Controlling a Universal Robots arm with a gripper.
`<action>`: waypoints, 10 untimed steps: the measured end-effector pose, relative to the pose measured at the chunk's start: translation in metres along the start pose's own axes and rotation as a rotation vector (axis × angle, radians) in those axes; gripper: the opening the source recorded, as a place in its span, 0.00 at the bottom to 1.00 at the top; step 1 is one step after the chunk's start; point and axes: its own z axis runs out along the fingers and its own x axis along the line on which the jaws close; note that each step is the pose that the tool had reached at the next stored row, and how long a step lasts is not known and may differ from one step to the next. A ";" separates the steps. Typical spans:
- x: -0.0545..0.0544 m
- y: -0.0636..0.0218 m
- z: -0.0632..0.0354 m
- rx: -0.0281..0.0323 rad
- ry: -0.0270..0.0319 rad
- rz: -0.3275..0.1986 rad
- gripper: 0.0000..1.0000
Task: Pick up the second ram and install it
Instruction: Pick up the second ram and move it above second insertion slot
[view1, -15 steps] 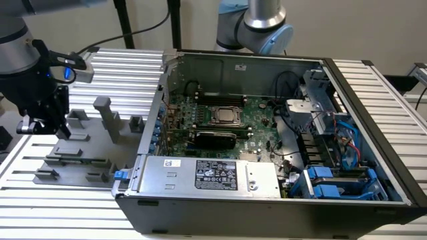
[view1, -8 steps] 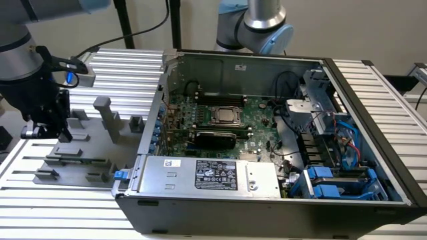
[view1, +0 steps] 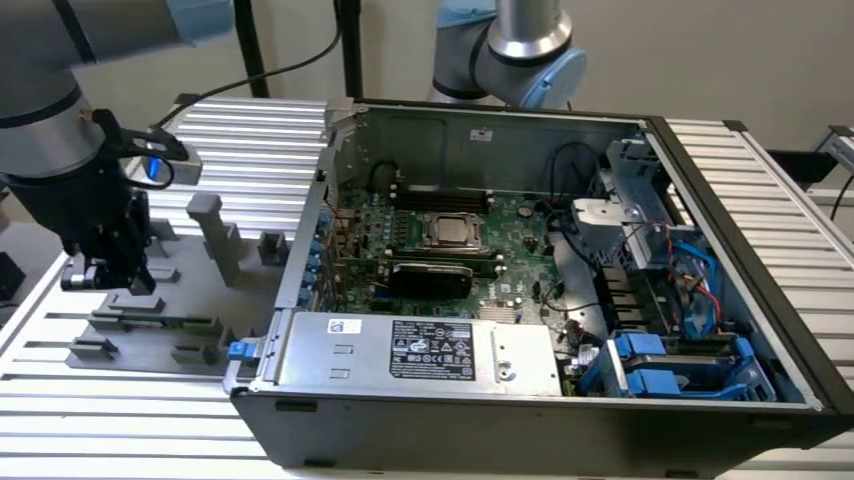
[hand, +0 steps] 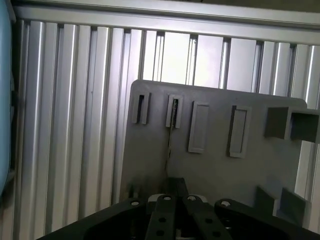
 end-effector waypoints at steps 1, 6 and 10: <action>0.001 -0.0001 0.0018 0.0000 0.0001 0.000 0.11; 0.003 0.0000 0.0093 0.0042 0.0007 0.007 0.11; 0.004 -0.0007 0.0125 0.0038 0.0073 0.011 0.11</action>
